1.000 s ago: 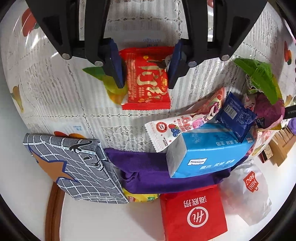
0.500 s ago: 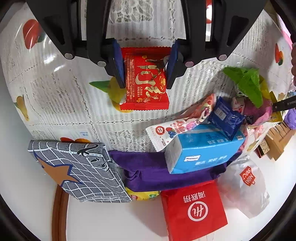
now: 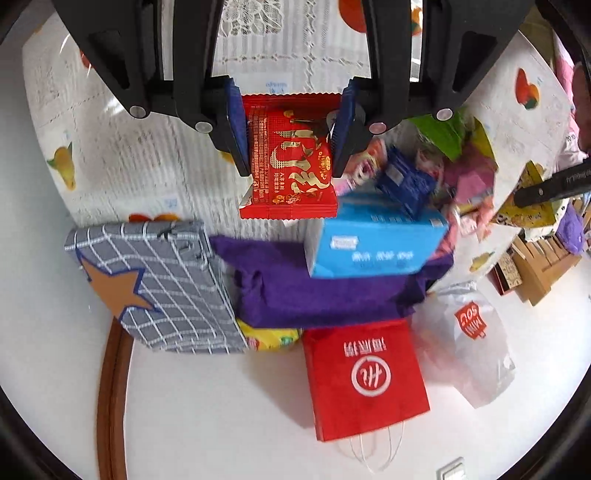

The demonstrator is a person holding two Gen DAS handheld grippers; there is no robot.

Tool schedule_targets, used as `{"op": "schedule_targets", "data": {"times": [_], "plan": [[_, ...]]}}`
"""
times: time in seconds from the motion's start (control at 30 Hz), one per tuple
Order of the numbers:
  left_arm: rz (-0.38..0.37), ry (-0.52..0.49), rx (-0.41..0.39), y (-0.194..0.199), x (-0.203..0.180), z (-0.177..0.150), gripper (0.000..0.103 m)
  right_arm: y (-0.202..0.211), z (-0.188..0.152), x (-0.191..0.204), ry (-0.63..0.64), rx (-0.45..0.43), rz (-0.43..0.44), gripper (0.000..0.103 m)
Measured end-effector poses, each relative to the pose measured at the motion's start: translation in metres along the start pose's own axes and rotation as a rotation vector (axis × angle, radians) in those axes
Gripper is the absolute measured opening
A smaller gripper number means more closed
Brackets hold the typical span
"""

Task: Organize snacks
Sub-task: 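Lift the red packet with the right tool while the left tool grasps the yellow triangular bag, then carry both snacks over the purple towel with both tools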

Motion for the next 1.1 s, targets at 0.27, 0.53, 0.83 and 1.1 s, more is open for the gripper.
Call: {"op": "schedule_targets", "data": {"times": [0.27, 0.53, 0.83, 1.1], "plan": [[-0.032, -0.065, -0.036, 0.009, -0.029, 0.036, 0.034, 0.011, 0.032, 0.027, 0.029, -0.036, 0.027, 0.042], [-0.06, -0.085, -0.039, -0.003, -0.035, 0.07, 0.034, 0.005, 0.069, 0.044, 0.05, -0.052, 0.026, 0.042], [-0.05, -0.096, -0.042, -0.024, -0.024, 0.111, 0.034, -0.027, 0.111, 0.059, 0.056, -0.053, 0.039, 0.042], [-0.034, -0.08, -0.026, -0.055, -0.001, 0.143, 0.034, -0.064, 0.149, 0.075, 0.068, -0.054, 0.044, 0.042]]}}
Point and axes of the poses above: each gripper's, at about its wrist camera, not at the fingertips, and y roughly against the way its jaws point, x to its left, z to its top, the point moved 5 cm from there along -y, roughly the way its jaws point, and after that the axes turned 14 degrees about -y, right-handed, at the moved point
